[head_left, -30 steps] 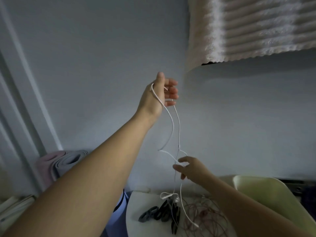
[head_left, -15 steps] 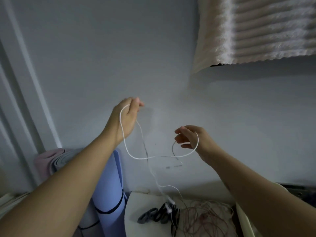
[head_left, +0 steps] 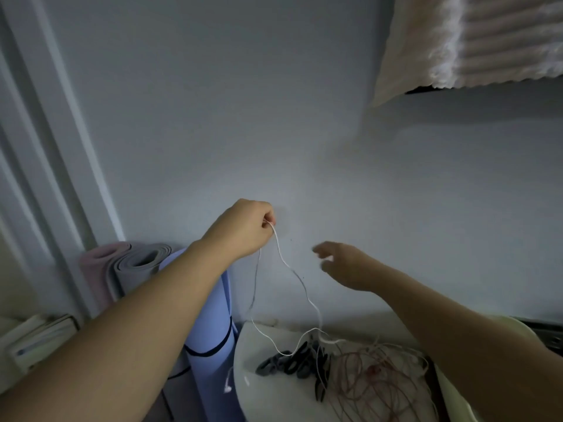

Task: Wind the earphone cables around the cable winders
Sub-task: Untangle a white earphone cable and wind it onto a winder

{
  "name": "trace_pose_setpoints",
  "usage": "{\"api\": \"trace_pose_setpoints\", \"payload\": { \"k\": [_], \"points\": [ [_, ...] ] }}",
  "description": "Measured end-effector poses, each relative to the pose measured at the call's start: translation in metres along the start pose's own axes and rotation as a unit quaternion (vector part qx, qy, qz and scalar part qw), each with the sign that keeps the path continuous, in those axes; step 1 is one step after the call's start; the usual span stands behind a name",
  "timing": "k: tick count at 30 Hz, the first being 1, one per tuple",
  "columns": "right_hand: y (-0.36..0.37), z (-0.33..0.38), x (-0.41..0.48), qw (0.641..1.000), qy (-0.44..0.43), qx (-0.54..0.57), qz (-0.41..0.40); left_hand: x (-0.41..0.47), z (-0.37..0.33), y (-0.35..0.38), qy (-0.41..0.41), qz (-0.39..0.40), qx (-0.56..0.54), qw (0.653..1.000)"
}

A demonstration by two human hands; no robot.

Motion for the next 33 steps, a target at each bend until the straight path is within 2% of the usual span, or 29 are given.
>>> {"api": "trace_pose_setpoints", "payload": {
  "k": [2, 4, 7, 10, 11, 13, 15, 18, 21, 23, 24, 27, 28, 29, 31, 33],
  "points": [
    [0.007, 0.028, 0.004, 0.972, -0.018, 0.235, -0.008, -0.002, -0.007, 0.000, -0.005, -0.001, -0.011, 1.000],
    [0.011, 0.047, 0.006, 0.941, -0.018, 0.339, 0.006, -0.003, -0.012, 0.001, -0.005, 0.002, -0.019, 1.000],
    [0.001, 0.054, 0.005, 0.922, -0.025, 0.377, -0.082, -0.001, -0.006, 0.003, -0.013, -0.002, -0.034, 0.999],
    [-0.024, 0.042, 0.003, 0.917, -0.031, 0.332, -0.219, -0.001, 0.007, 0.010, -0.027, 0.003, -0.054, 0.998],
    [-0.035, 0.037, 0.001, 0.897, -0.029, 0.344, -0.274, -0.001, 0.013, 0.013, -0.032, 0.004, -0.059, 0.998],
    [-0.057, 0.021, -0.005, 0.832, -0.004, 0.396, -0.388, -0.002, 0.028, 0.021, -0.058, 0.012, -0.071, 0.996],
    [-0.070, 0.002, -0.014, 0.781, 0.043, 0.414, -0.466, -0.004, 0.046, 0.032, -0.104, 0.046, -0.108, 0.988],
    [-0.061, -0.035, -0.021, 0.737, 0.134, 0.414, -0.518, -0.012, 0.068, 0.050, -0.156, 0.114, -0.178, 0.965],
    [-0.039, -0.078, -0.029, 0.699, 0.230, 0.393, -0.552, -0.020, 0.083, 0.061, -0.184, 0.140, -0.215, 0.949],
    [-0.028, -0.104, -0.035, 0.717, 0.268, 0.358, -0.535, -0.025, 0.085, 0.063, -0.193, 0.145, -0.244, 0.939],
    [-0.021, -0.116, -0.034, 0.751, 0.276, 0.330, -0.500, -0.026, 0.084, 0.064, -0.195, 0.145, -0.259, 0.935],
    [-0.002, -0.117, -0.030, 0.893, 0.277, 0.174, -0.309, -0.029, 0.066, 0.061, -0.171, 0.153, -0.283, 0.931],
    [0.001, -0.107, -0.028, 0.918, 0.257, 0.130, -0.274, -0.030, 0.058, 0.059, -0.158, 0.155, -0.284, 0.933],
    [0.002, -0.093, -0.026, 0.928, 0.224, 0.128, -0.269, -0.030, 0.049, 0.058, -0.143, 0.158, -0.281, 0.936],
    [0.002, -0.048, -0.018, 0.937, 0.108, 0.195, -0.268, -0.030, 0.033, 0.057, -0.117, 0.162, -0.278, 0.940],
    [0.006, 0.002, -0.007, 0.946, 0.005, 0.260, -0.192, -0.028, 0.023, 0.058, -0.099, 0.165, -0.278, 0.941]
  ]
}}
Point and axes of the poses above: each hand's wrist, its own x-axis towards the middle knuckle, its own y-axis out of the palm, z = x × y, the point moved 6 cm from there along x, towards the middle knuckle, and after that the axes turned 11 degrees about -y, right-handed, at the moved point
